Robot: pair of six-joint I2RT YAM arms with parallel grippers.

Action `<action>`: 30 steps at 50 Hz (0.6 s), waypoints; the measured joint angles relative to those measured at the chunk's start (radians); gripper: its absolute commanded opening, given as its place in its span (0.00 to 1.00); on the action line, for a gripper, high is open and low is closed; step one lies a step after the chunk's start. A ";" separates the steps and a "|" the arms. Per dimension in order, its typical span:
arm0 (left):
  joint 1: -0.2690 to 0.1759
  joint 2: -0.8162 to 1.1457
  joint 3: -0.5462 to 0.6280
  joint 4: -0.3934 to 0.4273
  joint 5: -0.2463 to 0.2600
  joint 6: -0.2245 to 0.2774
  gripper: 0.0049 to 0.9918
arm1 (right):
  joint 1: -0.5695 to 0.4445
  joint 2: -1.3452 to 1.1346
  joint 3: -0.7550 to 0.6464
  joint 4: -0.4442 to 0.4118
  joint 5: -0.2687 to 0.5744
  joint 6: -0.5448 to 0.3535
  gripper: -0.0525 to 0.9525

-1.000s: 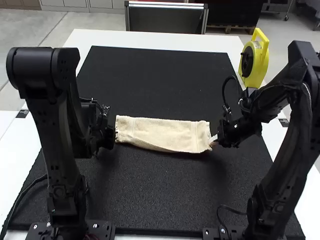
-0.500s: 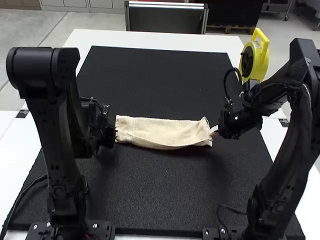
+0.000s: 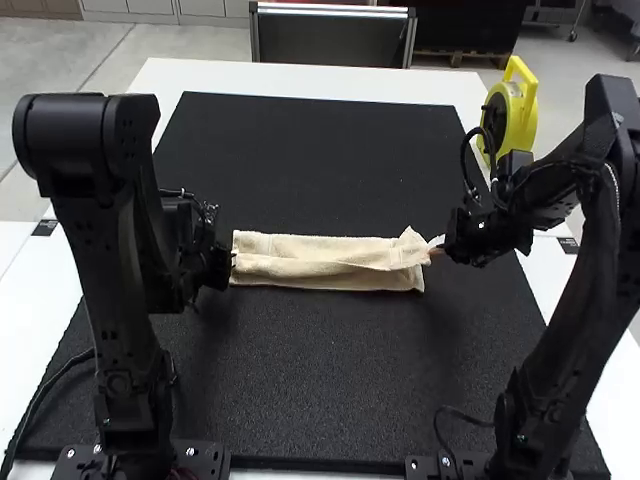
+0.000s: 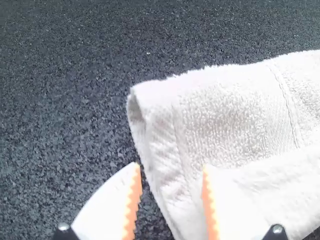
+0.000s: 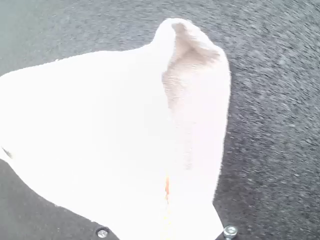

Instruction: Fold the towel.

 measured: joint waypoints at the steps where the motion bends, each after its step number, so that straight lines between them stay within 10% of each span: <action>1: 0.000 0.000 0.003 0.000 0.000 -0.002 0.32 | -0.005 0.003 0.000 0.000 0.000 0.000 0.03; 30: 0.016 0.000 0.049 -0.020 0.000 -0.035 0.33 | -0.051 0.024 -0.031 -0.006 0.000 -0.051 0.03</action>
